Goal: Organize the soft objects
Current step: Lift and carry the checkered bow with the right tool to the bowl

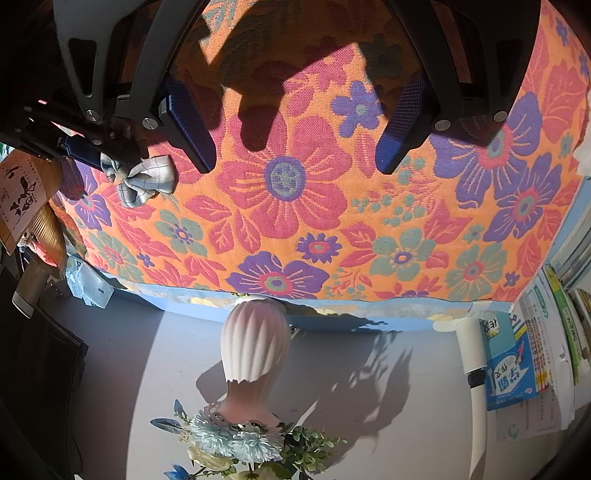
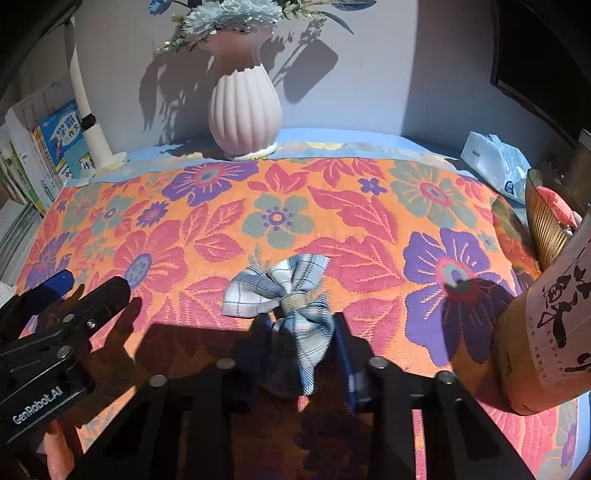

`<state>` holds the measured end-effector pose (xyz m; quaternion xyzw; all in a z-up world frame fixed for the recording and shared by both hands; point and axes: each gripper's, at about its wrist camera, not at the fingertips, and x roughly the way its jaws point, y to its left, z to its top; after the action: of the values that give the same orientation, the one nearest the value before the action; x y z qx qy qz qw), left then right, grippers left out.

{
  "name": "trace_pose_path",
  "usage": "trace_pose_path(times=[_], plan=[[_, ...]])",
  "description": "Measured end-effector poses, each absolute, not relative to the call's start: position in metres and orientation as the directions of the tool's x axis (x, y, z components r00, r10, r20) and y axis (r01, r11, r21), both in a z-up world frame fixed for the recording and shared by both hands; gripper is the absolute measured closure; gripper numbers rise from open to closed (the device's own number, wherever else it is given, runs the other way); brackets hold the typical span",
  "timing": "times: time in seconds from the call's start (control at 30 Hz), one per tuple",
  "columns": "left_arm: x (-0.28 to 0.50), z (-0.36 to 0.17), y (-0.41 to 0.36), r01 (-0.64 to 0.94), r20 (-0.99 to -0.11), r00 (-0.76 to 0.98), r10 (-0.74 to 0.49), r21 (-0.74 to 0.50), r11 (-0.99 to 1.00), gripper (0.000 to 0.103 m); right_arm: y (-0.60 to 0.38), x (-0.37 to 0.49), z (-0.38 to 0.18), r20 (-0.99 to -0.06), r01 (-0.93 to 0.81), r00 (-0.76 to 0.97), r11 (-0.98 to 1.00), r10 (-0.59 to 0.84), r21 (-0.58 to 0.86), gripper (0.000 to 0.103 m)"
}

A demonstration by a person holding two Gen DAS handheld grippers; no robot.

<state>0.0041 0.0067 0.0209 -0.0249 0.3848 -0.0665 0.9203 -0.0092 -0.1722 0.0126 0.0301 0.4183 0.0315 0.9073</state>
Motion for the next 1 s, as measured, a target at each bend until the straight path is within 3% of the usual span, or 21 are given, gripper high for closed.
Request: trace_pose_path(times=[0.4, 0.63, 0.83, 1.0], plan=[[0.004, 0.019, 0.007, 0.1, -0.708, 0.694, -0.132, -0.087, 0.991, 0.016, -0.194, -0.036, 0.027, -0.7, -0.05, 0.684, 0.97, 0.208, 0.24, 0.078], [-0.008, 0.025, 0.0, 0.106, -0.683, 0.723, -0.103, -0.037, 0.994, 0.016, -0.211, -0.076, 0.035, -0.709, -0.018, 0.68, 0.971, 0.188, 0.24, 0.078], [-0.039, 0.036, -0.028, 0.208, -0.676, 0.696, -0.243, -0.134, 0.969, 0.016, -0.248, -0.105, 0.047, -0.704, 0.065, 0.696, 0.964, 0.141, 0.257, 0.078], [-0.068, 0.053, -0.066, 0.307, -0.653, 0.691, -0.311, -0.125, 0.944, 0.016, -0.282, -0.129, 0.052, -0.703, 0.141, 0.703, 0.949, 0.105, 0.282, 0.078]])
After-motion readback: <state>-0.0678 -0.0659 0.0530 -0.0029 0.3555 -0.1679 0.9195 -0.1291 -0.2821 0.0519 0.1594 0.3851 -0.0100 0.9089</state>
